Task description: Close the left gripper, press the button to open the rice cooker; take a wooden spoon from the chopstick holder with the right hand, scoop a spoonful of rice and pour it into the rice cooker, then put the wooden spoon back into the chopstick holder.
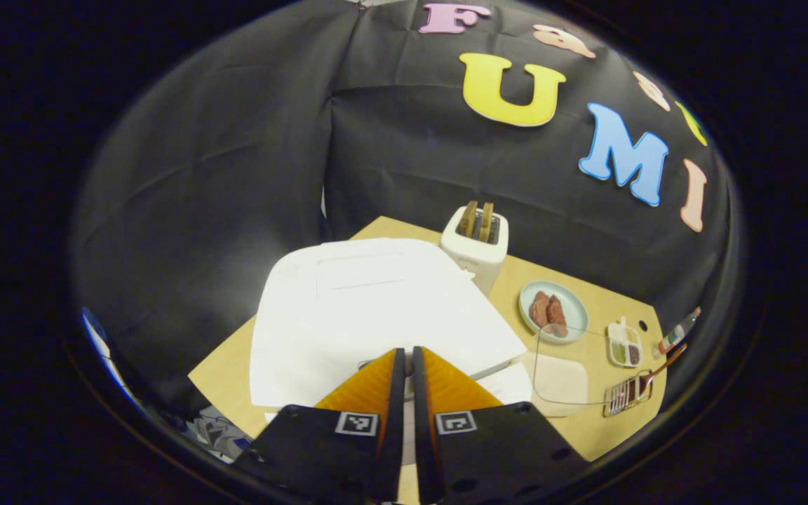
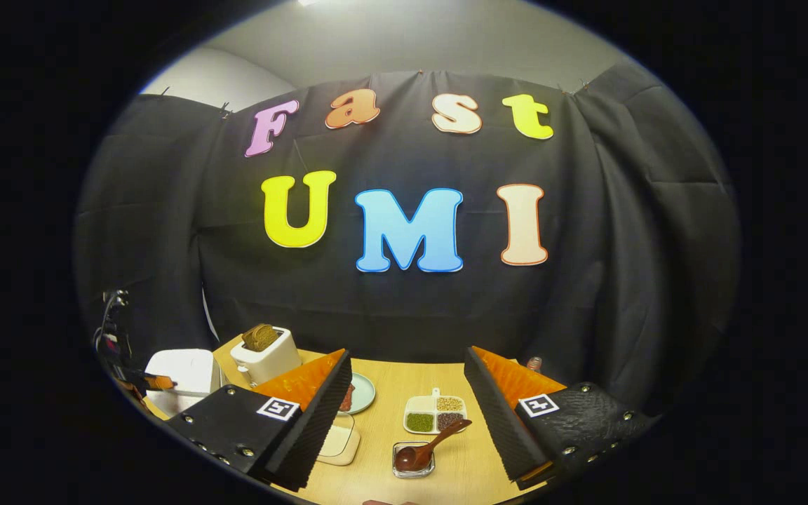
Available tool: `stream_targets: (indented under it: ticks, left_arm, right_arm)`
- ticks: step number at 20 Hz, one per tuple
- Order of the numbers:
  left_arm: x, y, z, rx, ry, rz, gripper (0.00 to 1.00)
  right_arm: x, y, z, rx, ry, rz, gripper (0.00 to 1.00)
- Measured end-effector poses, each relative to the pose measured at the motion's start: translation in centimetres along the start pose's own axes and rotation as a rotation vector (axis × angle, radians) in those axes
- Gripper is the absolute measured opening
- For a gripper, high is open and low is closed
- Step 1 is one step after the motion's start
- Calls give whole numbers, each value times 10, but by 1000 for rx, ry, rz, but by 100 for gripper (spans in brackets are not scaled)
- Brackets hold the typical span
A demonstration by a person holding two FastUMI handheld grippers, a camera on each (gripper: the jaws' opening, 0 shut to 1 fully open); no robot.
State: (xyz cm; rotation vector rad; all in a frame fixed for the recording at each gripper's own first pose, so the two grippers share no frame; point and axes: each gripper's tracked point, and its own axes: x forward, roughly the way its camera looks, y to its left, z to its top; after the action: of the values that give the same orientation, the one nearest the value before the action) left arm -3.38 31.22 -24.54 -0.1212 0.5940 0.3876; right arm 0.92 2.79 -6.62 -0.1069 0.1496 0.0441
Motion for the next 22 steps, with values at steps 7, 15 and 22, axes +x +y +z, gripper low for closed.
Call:
stream_targets:
  ticks: [7,15,22]
  left_arm:
    - [-64,-40,108,184,-328,-11,96]
    - [-112,-70,149,127,-501,-93,97]
    - [-144,-120,153,147,-623,-192,96]
  right_arm:
    - [-2,-3,1,25,-7,-1,98]
    - [-1,-24,-9,35,-8,-37,98]
    - [10,-43,-38,48,12,-63,98]
